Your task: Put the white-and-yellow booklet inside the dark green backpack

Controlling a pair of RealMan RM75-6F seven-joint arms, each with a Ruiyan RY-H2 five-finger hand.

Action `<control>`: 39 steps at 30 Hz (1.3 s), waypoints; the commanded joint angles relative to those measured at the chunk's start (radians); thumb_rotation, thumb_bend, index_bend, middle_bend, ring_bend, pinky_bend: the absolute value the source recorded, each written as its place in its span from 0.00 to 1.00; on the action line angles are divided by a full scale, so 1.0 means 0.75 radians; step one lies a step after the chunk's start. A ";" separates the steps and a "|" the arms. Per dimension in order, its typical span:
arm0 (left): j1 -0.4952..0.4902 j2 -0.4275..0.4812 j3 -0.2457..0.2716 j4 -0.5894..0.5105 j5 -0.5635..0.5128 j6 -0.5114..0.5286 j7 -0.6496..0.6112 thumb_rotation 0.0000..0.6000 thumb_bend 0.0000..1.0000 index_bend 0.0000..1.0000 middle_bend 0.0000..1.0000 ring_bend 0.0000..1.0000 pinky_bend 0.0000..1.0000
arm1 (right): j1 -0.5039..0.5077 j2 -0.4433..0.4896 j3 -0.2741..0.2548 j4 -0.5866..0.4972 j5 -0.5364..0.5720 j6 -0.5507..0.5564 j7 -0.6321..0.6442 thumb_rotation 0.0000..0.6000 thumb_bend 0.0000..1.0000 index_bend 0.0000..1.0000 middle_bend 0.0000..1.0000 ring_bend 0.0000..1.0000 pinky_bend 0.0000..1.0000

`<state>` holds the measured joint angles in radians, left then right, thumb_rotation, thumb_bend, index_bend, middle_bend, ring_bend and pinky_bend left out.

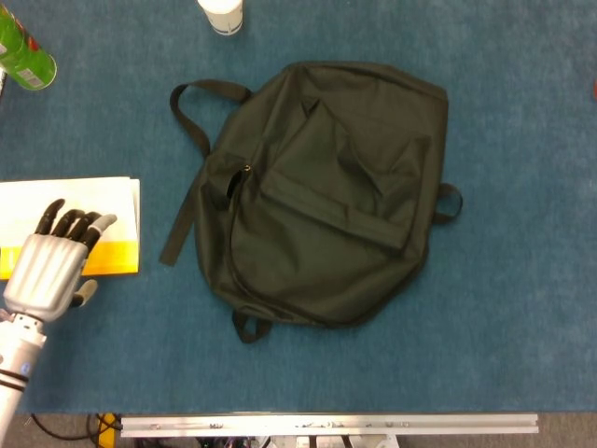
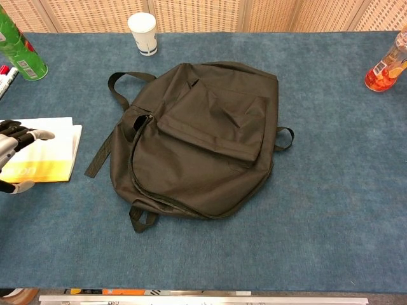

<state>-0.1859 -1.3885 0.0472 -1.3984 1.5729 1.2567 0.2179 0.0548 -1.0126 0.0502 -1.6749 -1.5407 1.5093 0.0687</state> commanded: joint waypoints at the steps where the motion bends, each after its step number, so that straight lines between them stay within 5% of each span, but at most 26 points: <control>1: -0.014 -0.034 -0.008 0.031 -0.021 -0.021 0.014 1.00 0.17 0.16 0.22 0.18 0.10 | -0.004 0.003 -0.001 0.003 0.002 0.003 0.003 1.00 0.16 0.41 0.44 0.35 0.50; 39: -0.076 -0.129 -0.025 0.135 -0.169 -0.139 0.058 1.00 0.17 0.15 0.22 0.18 0.10 | -0.032 0.011 -0.001 0.035 0.030 0.014 0.045 1.00 0.16 0.41 0.44 0.35 0.50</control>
<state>-0.2408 -1.4847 0.0292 -1.2975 1.4491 1.1560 0.2595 0.0309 -1.0041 0.0494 -1.6490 -1.5179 1.5195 0.1025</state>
